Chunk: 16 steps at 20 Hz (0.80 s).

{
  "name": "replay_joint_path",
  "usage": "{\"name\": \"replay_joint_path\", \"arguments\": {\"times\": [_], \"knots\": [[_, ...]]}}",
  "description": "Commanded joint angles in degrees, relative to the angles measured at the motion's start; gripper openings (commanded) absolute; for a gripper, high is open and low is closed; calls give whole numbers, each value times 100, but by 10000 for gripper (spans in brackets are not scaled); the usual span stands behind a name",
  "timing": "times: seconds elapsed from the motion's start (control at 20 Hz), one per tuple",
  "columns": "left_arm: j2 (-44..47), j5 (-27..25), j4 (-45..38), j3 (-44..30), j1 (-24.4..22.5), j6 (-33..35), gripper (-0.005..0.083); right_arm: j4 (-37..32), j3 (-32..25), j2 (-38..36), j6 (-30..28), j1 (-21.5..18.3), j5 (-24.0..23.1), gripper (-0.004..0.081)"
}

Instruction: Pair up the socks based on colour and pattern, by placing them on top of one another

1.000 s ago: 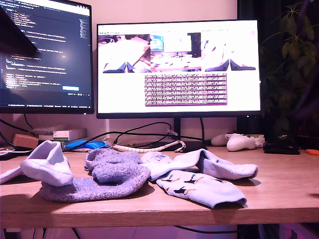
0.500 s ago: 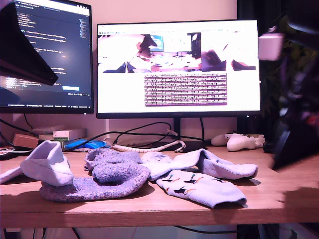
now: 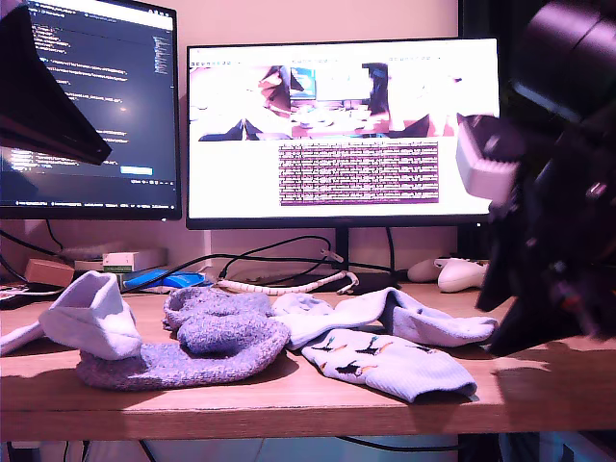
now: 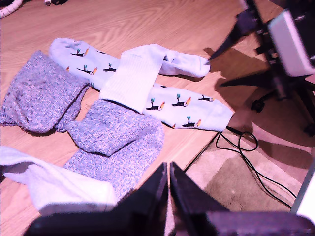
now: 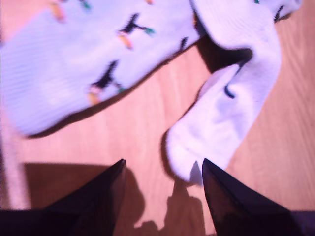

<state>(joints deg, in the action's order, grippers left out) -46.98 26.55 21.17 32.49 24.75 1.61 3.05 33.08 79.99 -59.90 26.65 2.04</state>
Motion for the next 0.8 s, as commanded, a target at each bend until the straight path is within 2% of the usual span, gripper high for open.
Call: {"name": "replay_joint_path", "arguments": {"times": [0.0, 0.35, 0.4, 0.45, 0.6, 0.75], "knots": [[0, 17, -44, -63, 17, -13, -19, -31, 35, 177, -9, -24, -17, 446], [0, 20, 74, -63, 17, -15, -19, -168, 568, 911, -13, -129, -11, 433], [0, 20, 107, -63, 17, -15, -19, -160, 632, 990, -13, -129, -15, 395], [0, 20, 136, -63, 17, -15, -19, -151, 682, 1045, -13, -129, -22, 323], [0, 20, 190, -63, 17, -20, -19, -199, 802, 1062, -11, -127, -210, -24], [0, 17, 190, -63, 17, -20, -19, -221, 1158, 1060, 0, -120, -420, -11]]}}
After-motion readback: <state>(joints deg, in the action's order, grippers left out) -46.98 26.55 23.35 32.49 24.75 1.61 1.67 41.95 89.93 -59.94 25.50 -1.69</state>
